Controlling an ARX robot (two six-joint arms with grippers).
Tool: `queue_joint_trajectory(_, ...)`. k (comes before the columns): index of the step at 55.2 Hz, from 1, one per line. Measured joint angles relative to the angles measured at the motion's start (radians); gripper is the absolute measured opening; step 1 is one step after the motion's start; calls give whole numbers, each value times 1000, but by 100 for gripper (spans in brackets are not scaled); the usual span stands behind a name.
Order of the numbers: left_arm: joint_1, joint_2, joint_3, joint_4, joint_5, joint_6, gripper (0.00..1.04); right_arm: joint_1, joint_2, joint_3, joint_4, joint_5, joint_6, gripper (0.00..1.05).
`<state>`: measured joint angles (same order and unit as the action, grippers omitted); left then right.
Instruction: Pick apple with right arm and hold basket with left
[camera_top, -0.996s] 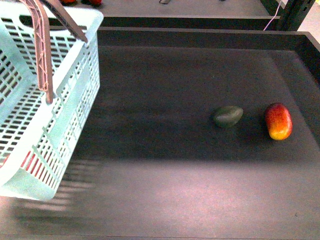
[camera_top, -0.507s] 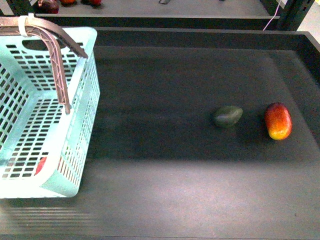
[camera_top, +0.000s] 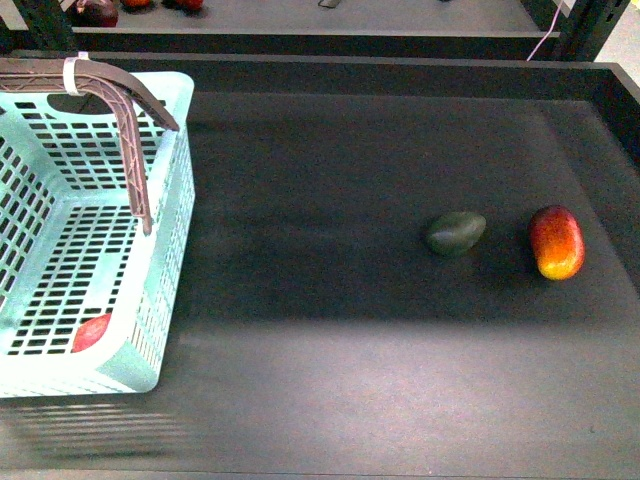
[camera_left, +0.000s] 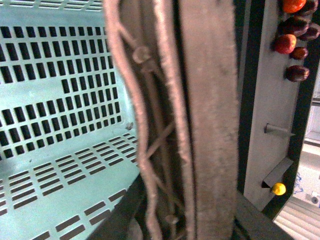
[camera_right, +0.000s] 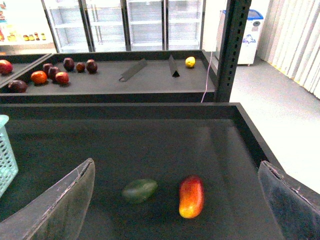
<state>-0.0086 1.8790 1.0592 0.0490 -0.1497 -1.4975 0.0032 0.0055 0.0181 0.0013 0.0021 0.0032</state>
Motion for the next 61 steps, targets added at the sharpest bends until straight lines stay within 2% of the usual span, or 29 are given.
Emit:
queue_joint_trajectory(15, -3, -70, 1, -122, 20, 5, 80, 0, 0, 0, 0, 0, 0, 96)
queue_joint_trajectory(22, -3, -153, 8, -282, 7, 50, 99, 0, 0, 0, 0, 0, 0, 96)
queue_joint_trajectory(31, 6, -292, -4, -372, -8, 88, 98, 0, 0, 0, 0, 0, 0, 96)
queue_joint_trajectory(40, 12, -360, -18, -349, 1, 135, 97, 0, 0, 0, 0, 0, 0, 96)
queue_joint_trajectory(41, 12, -362, -34, -311, 14, 164, 96, 0, 0, 0, 0, 0, 0, 96)
queue_joint_trajectory(44, 12, -381, -181, 21, 117, 402, 85, 0, 0, 0, 0, 0, 0, 96)
queue_joint_trajectory(46, 11, -391, -264, 188, 136, 521, 80, 0, 0, 0, 0, 0, 0, 96)
queue_joint_trajectory(50, 5, -418, -436, 542, 154, 877, 67, 0, 0, 0, 0, 0, 0, 96)
queue_joint_trajectory(53, 5, -455, -514, 705, 152, 1078, 58, 0, 0, 0, 0, 0, 0, 96)
queue_joint_trajectory(54, 5, -464, -526, 729, 151, 1095, 56, 0, 0, 0, 0, 0, 0, 96)
queue_joint_trajectory(55, 5, -491, -555, 788, 150, 1204, 51, 0, 0, 0, 0, 0, 0, 96)
queue_joint_trajectory(61, 6, -575, -635, 853, 150, 1377, 33, 0, 0, 0, 0, 0, 0, 96)
